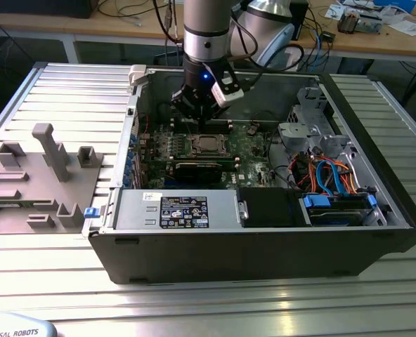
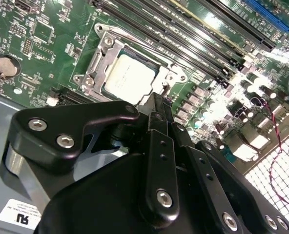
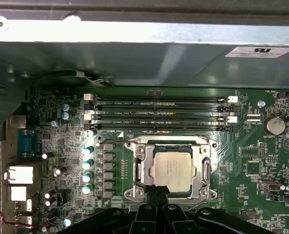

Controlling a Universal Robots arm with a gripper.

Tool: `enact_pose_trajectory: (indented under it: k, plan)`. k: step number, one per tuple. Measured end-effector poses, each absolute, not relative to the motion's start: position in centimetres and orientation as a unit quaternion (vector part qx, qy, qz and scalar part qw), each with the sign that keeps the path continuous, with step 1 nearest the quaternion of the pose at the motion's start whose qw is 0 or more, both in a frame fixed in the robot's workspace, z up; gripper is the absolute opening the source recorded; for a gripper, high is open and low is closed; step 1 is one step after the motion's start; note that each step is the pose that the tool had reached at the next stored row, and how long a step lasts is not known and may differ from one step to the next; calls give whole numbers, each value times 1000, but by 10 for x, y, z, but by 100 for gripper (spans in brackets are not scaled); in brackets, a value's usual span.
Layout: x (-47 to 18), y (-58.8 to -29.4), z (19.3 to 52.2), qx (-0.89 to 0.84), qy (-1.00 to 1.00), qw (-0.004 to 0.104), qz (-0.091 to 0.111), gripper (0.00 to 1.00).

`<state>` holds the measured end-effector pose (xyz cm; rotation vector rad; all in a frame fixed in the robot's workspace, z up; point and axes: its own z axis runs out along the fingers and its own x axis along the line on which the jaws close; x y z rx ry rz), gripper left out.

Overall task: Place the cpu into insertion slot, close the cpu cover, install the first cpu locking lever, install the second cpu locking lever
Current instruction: 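Install the first cpu locking lever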

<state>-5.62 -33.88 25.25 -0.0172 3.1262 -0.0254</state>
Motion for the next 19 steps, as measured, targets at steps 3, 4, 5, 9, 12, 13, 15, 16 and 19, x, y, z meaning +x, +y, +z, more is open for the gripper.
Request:
enact_pose_trajectory:
  k: [3,4,5,9,12,13,15,16,19]
  plan:
    - [-60,-339,252,-5,1000,8,-8,11]
    - [-61,-339,252,-5,1000,8,-8,11]
    - [-62,-339,253,-5,1000,8,-8,11]
    - [-66,-338,253,-5,1000,8,-8,11]
    - [-69,-338,253,-5,1000,8,-8,11]
    - [-70,-338,253,-5,1000,8,-8,11]
    - [-71,-338,252,-5,1000,8,-8,11]
    - [-71,-338,253,-5,1000,8,-8,11]
    - [-73,-337,253,-5,1000,8,-8,11]
